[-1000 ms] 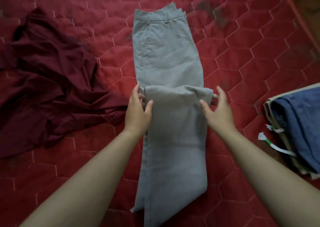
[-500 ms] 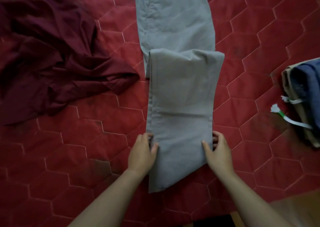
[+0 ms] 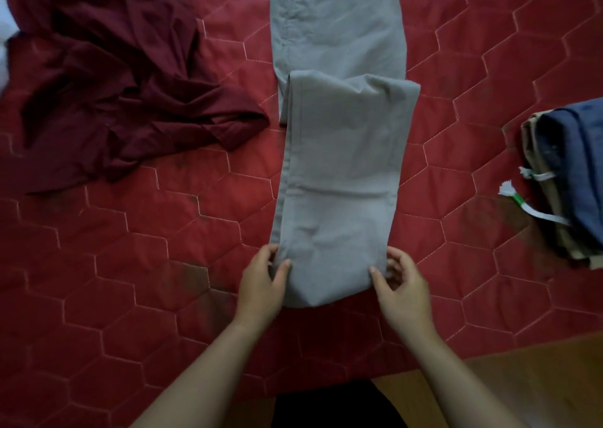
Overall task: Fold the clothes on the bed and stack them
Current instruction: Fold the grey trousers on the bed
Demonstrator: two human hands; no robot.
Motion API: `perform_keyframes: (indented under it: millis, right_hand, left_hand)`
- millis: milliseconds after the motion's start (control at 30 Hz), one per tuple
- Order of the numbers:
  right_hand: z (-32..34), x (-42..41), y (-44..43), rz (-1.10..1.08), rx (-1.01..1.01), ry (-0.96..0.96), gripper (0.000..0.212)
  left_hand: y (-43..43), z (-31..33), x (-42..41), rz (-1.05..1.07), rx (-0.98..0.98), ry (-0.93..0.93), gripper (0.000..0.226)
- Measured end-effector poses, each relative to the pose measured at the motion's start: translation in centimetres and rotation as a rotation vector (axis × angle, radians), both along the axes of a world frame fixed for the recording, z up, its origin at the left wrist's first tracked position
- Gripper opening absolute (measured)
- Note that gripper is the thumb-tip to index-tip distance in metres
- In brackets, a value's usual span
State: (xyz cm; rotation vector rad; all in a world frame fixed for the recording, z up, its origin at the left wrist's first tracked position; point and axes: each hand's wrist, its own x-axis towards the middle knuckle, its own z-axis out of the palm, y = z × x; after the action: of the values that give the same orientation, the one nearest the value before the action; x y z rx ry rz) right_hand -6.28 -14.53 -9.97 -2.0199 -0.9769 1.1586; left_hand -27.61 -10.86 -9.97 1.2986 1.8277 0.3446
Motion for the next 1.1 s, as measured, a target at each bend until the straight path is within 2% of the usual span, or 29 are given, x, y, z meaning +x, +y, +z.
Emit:
perform_keyframes:
  millis: [100, 233, 300, 333, 467, 600, 700, 867, 1000, 1100]
  right_hand:
    - [0.9, -0.4, 0.0, -0.003, 0.088, -0.089, 0.028]
    - [-0.9, -0.4, 0.2, 0.056, -0.089, -0.158, 0.035]
    - [-2.4, -0.5, 0.1, 0.09, -0.158, -0.157, 0.045]
    - [-3.0, -0.6, 0.1, 0.092, -0.171, -0.157, 0.049]
    - [-4.2, -1.5, -0.4, 0.021, -0.165, -0.101, 0.06]
    - [-3.8, -2.5, -1.0, -0.062, -0.166, 0.132, 0.07]
    - [-2.0, -2.9, -1.3, -0.133, -0.102, 0.147, 0.068]
    - [4.2, -0.4, 0.9, -0.24, 0.089, 0.076, 0.049]
    - [10.8, 2.8, 7.2, -0.191, 0.209, -0.005, 0.041]
    - [14.6, 4.7, 13.7, -0.094, 0.284, -0.1, 0.036]
  left_hand:
    - [-0.6, 1.0, -0.7, 0.123, 0.146, 0.017, 0.015]
    - [-1.9, -0.5, -1.6, 0.098, 0.01, 0.171, 0.017]
    - [-2.1, -1.6, -1.5, 0.075, -0.04, 0.231, 0.032]
    - [-2.1, -2.0, -1.2, 0.08, -0.053, 0.203, 0.039]
    - [-1.9, -3.2, -0.3, 0.012, -0.09, 0.119, 0.057]
    - [-2.0, -2.5, -0.4, -0.046, -0.035, 0.144, 0.054]
    - [-1.9, -0.7, -0.6, -0.075, 0.01, 0.053, 0.053]
    - [0.2, 4.4, 0.9, -0.13, 0.134, -0.144, 0.043]
    - [5.3, 10.5, 3.3, -0.183, 0.278, -0.213, 0.026]
    - [10.6, 15.0, 5.2, -0.081, 0.359, -0.294, 0.023]
